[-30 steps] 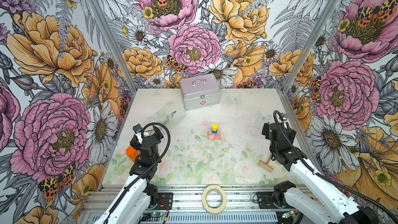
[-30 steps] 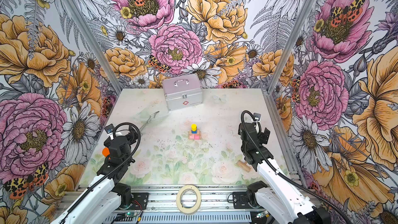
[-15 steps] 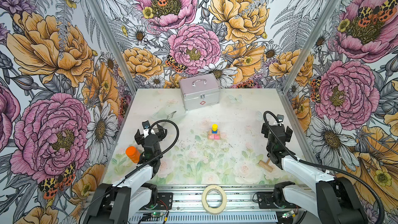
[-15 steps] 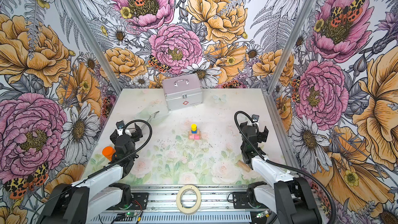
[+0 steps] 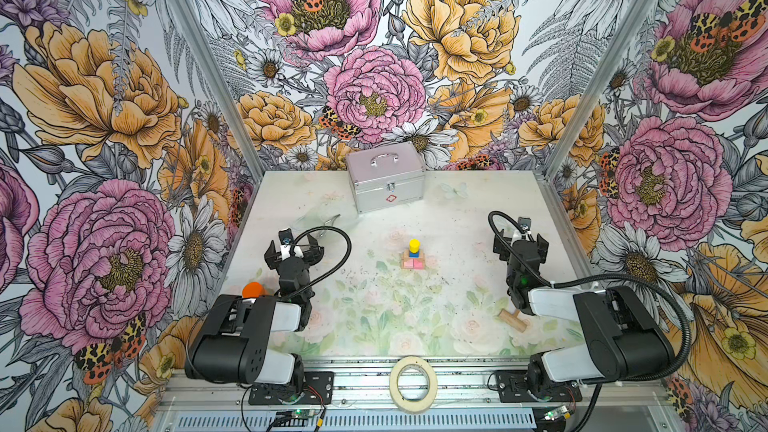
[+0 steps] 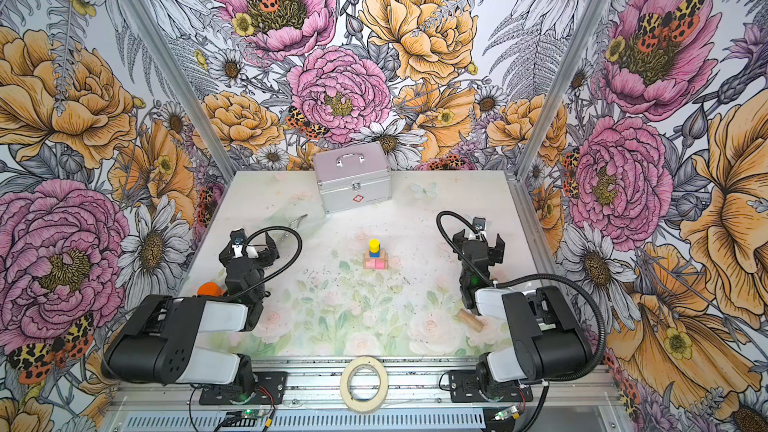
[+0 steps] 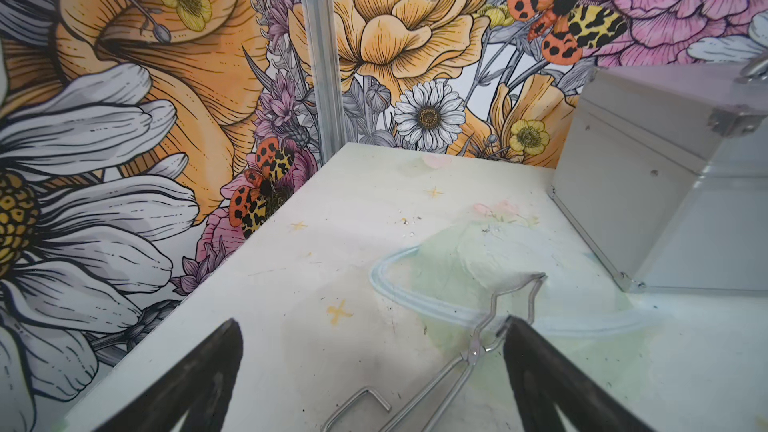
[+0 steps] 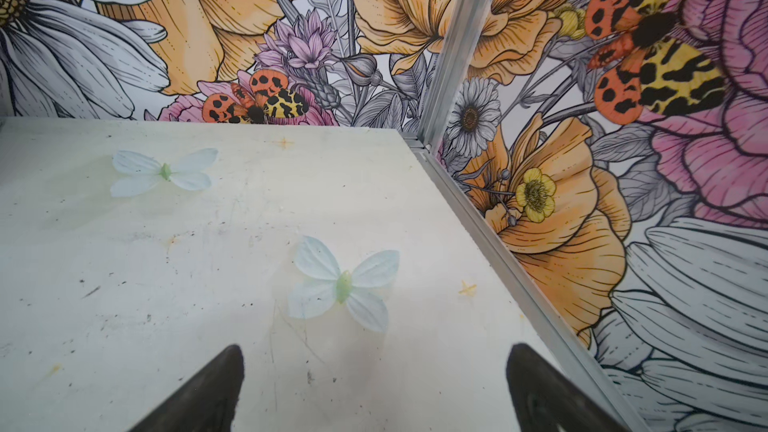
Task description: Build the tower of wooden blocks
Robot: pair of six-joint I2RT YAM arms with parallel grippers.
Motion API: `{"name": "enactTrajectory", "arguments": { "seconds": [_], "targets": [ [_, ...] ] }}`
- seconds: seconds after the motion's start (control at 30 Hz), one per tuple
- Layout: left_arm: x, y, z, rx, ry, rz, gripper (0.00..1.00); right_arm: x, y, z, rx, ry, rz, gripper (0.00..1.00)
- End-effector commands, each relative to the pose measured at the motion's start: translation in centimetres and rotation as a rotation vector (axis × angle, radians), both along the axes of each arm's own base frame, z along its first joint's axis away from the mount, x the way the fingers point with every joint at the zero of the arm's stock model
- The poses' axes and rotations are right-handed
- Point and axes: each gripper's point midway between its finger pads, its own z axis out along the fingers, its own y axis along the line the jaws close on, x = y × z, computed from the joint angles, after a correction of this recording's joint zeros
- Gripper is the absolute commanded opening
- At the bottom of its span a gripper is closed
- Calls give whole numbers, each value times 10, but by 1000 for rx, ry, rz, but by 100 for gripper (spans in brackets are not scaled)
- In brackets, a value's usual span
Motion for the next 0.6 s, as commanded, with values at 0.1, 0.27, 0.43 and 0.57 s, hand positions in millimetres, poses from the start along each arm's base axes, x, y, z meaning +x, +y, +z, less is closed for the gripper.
{"name": "enactTrajectory", "arguments": {
  "seconds": [0.1,0.27,0.43,0.57],
  "targets": [
    [12,-18,11,-10,-82,-109,99,5,2,17,32,-97,49,100],
    [19,-20,9,-15,-51,-137,99,-2,2,11,83,-143,113,100],
    [35,-9,1,-39,30,-79,99,10,9,2,78,-93,163,100],
    [39,0,-1,-80,47,-68,99,18,-6,-3,121,-49,95,100]
  ]
}}
